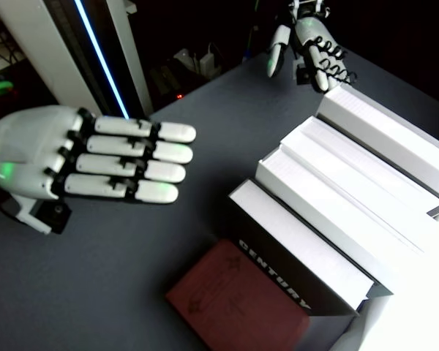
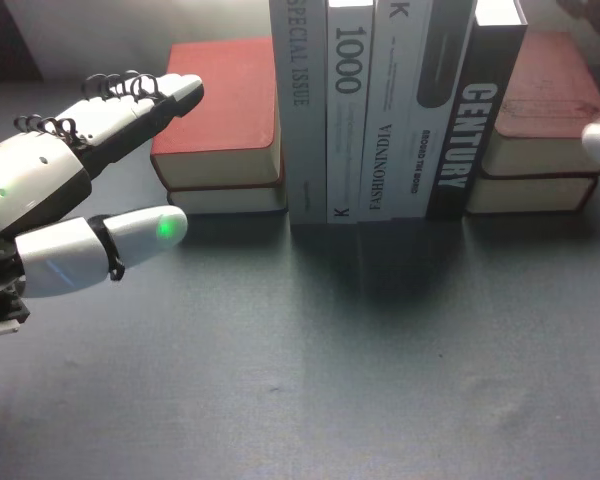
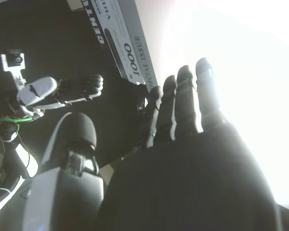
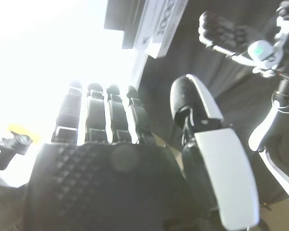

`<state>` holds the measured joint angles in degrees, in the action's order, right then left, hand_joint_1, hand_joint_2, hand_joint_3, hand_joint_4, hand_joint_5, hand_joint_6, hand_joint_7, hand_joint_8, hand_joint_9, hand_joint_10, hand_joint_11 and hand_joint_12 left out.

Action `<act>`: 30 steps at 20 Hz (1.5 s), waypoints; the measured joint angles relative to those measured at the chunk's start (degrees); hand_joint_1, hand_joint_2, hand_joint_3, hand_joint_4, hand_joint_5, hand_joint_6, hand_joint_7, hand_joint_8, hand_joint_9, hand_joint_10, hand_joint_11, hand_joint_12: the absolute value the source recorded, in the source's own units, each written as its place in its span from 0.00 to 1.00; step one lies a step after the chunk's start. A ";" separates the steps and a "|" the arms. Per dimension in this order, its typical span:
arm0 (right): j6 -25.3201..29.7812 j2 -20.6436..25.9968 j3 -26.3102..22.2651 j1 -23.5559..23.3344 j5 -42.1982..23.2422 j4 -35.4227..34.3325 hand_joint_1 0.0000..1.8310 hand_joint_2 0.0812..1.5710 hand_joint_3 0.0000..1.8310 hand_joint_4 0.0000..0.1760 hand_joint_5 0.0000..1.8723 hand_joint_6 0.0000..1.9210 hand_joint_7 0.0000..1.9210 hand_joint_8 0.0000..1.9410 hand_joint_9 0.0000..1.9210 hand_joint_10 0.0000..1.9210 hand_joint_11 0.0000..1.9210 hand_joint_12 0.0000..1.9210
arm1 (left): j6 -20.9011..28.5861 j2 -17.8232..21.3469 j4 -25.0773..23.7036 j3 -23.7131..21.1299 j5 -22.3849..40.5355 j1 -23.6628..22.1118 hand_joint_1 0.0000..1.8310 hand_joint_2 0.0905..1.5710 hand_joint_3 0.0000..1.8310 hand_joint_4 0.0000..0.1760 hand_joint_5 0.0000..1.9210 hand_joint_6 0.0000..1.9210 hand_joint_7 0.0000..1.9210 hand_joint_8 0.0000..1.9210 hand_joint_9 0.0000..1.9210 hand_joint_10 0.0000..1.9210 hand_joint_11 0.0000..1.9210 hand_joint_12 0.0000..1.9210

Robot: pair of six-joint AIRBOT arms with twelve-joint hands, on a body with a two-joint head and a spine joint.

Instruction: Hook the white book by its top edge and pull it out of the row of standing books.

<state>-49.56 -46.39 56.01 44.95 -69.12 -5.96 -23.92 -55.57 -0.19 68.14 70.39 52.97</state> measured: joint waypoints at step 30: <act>-2.51 -6.51 1.57 -9.33 5.97 4.31 0.09 0.91 0.00 0.00 0.35 0.31 0.15 0.00 0.00 0.05 0.00 0.00 | 0.79 -0.92 3.98 0.35 2.93 3.08 0.17 0.83 0.00 0.31 0.00 0.00 0.00 0.00 0.00 0.00 0.00 0.00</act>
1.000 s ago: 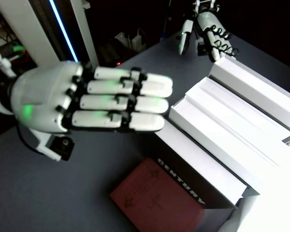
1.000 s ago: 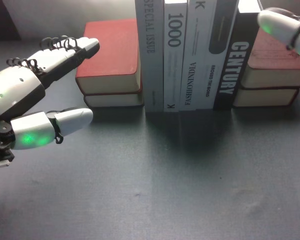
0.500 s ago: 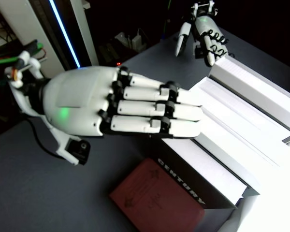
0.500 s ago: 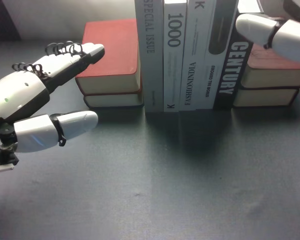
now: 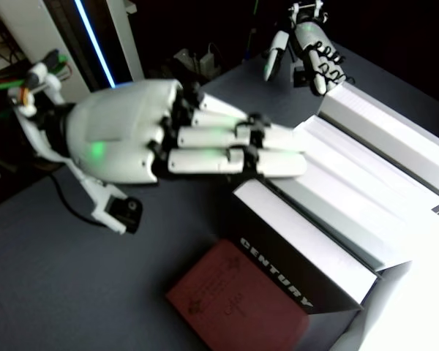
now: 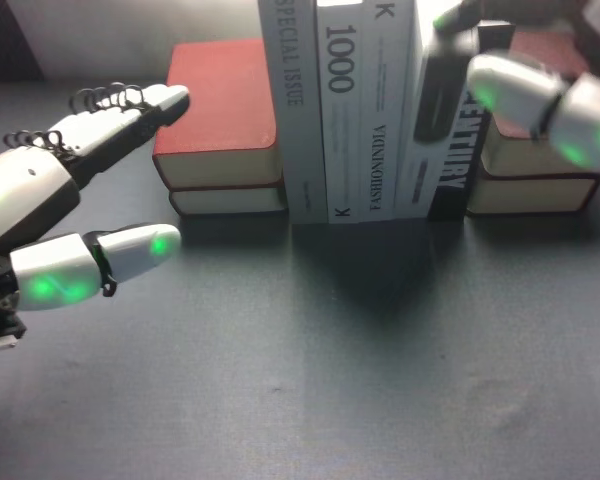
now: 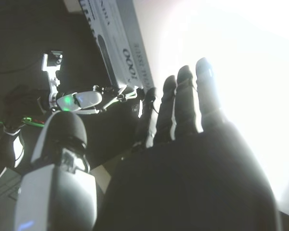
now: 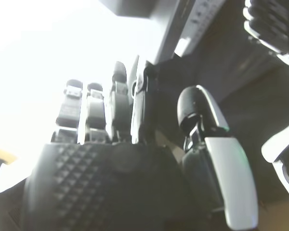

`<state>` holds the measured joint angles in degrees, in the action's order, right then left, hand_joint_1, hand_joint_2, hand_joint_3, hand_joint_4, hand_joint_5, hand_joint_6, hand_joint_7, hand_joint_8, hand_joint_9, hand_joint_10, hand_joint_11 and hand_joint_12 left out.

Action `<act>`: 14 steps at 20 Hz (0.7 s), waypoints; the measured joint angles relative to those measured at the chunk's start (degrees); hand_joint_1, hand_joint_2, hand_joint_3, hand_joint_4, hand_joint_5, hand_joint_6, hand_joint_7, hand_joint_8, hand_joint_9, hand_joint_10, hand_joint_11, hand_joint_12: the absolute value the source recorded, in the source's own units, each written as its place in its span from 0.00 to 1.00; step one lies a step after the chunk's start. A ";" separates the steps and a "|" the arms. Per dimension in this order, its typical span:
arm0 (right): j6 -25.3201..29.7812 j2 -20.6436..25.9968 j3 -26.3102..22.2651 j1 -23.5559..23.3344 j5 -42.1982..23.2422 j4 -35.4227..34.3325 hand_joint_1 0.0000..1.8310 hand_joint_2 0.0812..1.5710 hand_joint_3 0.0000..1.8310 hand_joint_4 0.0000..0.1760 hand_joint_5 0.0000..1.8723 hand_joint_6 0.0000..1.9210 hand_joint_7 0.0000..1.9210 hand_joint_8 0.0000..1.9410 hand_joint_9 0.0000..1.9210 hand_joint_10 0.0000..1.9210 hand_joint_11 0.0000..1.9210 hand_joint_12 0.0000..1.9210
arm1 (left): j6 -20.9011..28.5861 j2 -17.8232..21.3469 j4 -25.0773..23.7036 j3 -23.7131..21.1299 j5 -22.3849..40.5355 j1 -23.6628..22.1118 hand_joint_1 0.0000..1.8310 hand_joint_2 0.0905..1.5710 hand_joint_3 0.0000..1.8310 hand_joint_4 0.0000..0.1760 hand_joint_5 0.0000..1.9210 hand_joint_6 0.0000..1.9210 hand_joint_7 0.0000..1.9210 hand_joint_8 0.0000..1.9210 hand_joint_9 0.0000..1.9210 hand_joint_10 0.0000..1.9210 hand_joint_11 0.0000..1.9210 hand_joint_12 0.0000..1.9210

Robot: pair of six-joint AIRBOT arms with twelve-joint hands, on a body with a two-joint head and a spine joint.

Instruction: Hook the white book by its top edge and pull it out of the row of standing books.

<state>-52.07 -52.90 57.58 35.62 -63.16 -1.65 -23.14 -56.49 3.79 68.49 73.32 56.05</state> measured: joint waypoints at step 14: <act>15.28 0.83 -6.16 21.90 -8.57 5.31 0.16 0.99 0.00 0.00 0.37 0.22 0.46 0.05 0.32 0.39 0.15 0.83 | -1.03 0.94 4.17 -1.53 4.33 2.80 0.12 0.86 0.00 0.40 0.00 0.00 0.00 0.00 0.00 0.00 0.00 0.00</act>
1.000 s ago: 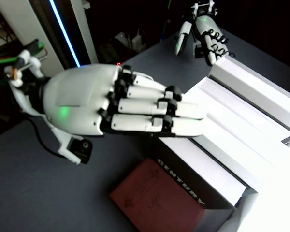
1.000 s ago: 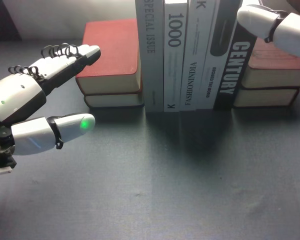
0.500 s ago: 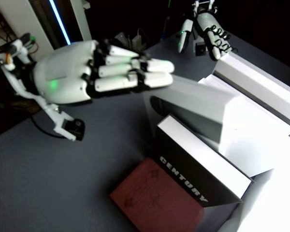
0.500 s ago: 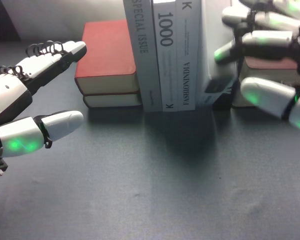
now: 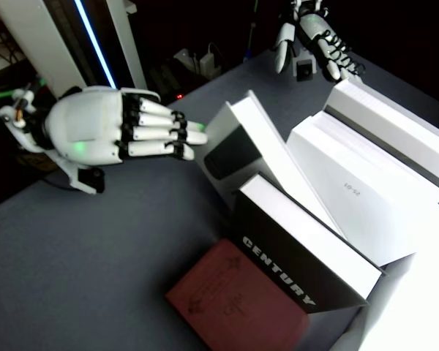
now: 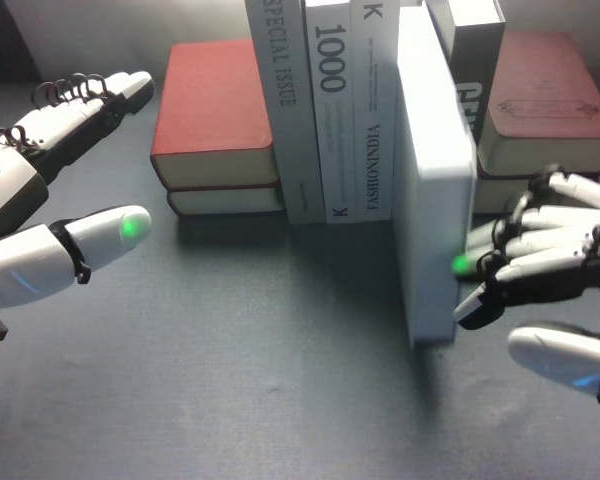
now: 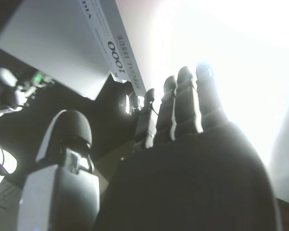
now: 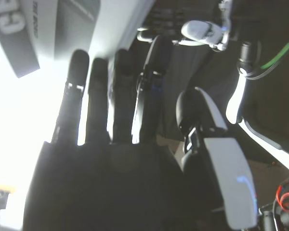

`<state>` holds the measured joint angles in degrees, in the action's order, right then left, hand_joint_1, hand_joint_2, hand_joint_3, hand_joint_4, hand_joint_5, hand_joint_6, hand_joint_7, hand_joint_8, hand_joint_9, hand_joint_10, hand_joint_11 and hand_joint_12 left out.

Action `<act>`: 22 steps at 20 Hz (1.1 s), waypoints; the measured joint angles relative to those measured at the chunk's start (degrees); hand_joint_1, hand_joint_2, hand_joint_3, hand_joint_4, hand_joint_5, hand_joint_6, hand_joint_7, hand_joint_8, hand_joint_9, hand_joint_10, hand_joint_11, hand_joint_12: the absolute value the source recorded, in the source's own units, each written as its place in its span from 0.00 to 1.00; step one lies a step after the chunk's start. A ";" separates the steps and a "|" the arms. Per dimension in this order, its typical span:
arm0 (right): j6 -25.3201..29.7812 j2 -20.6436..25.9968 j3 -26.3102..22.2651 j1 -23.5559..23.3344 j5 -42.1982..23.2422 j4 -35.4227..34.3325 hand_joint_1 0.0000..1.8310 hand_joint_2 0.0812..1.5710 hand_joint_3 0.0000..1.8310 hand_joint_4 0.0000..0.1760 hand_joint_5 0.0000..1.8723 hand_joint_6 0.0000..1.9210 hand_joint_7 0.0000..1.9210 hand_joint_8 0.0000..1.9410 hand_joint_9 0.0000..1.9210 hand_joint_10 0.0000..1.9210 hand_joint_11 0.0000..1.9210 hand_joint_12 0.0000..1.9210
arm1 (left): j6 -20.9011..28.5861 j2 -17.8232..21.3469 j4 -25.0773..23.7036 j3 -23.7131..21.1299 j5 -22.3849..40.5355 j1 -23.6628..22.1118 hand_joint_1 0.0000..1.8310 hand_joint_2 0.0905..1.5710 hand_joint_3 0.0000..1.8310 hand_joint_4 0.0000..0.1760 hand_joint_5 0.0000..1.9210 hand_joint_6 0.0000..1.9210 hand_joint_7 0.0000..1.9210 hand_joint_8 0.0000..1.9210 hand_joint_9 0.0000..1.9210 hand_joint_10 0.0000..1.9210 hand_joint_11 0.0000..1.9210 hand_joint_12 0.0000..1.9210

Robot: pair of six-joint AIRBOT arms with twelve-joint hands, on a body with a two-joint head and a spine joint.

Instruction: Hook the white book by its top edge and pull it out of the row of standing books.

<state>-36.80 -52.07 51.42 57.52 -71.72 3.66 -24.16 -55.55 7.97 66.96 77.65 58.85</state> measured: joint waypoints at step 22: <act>-10.38 10.47 -4.74 15.43 -21.81 -27.54 0.01 0.85 0.00 0.26 0.00 0.00 0.00 0.00 0.00 0.00 0.00 0.00 | -3.10 1.18 0.66 -1.20 2.10 -0.42 0.00 0.74 0.00 0.91 0.00 0.00 0.00 0.00 0.00 0.00 0.00 0.00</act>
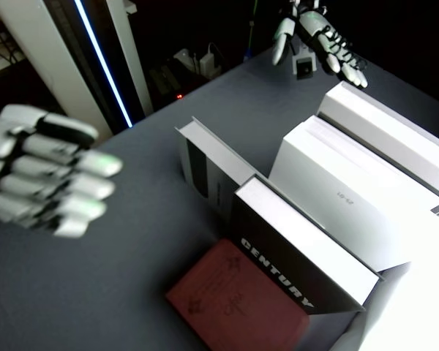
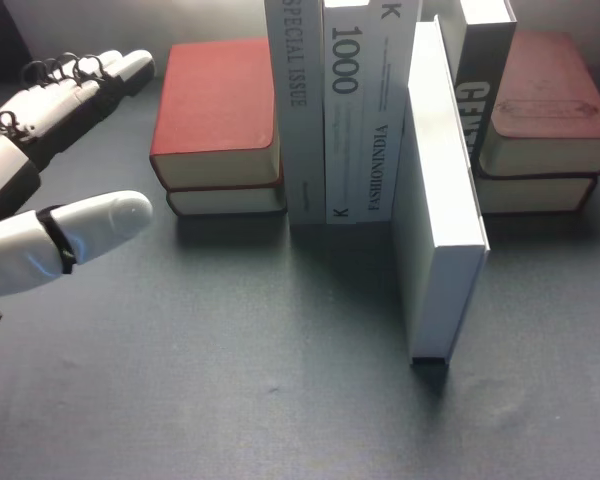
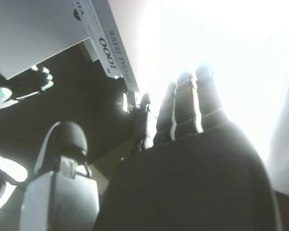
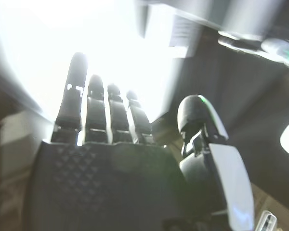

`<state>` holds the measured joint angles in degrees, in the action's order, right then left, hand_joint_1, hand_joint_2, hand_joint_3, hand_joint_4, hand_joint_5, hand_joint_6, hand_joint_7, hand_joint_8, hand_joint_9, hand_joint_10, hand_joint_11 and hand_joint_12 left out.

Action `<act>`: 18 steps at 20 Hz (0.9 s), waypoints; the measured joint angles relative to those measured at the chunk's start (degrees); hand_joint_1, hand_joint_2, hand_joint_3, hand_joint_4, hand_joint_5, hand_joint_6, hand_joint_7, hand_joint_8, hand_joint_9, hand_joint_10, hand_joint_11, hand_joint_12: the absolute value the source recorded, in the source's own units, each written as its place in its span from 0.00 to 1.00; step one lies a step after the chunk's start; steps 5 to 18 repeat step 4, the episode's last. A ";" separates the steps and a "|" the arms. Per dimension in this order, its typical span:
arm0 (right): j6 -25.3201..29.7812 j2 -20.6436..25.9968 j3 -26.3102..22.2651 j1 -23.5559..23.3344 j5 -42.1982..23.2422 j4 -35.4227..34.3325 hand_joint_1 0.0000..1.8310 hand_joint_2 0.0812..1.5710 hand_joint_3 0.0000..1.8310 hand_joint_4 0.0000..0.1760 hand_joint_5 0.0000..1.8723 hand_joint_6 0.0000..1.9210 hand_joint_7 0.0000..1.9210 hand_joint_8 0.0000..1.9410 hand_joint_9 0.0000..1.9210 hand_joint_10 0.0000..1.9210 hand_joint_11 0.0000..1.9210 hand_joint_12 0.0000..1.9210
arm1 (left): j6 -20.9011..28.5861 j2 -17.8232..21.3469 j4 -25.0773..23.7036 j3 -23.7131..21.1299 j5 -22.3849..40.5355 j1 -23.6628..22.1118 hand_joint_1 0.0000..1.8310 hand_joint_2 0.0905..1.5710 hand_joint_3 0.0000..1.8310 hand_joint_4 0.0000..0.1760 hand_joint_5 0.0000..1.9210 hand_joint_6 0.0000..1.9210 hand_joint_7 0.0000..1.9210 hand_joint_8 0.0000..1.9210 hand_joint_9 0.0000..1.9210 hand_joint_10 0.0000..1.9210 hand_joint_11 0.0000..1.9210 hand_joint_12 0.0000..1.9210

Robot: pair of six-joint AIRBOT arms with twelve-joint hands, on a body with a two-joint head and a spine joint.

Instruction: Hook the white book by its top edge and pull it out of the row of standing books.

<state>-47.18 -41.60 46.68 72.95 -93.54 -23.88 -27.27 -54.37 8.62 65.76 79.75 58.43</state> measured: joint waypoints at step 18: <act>-1.81 1.53 -0.39 -0.04 -0.07 1.29 0.00 0.83 0.00 0.44 0.00 0.00 0.00 0.00 0.00 0.00 0.00 0.00 | -1.03 1.42 0.55 -0.55 1.16 0.00 0.00 0.71 0.00 0.87 0.00 0.00 0.00 0.00 0.00 0.00 0.00 0.00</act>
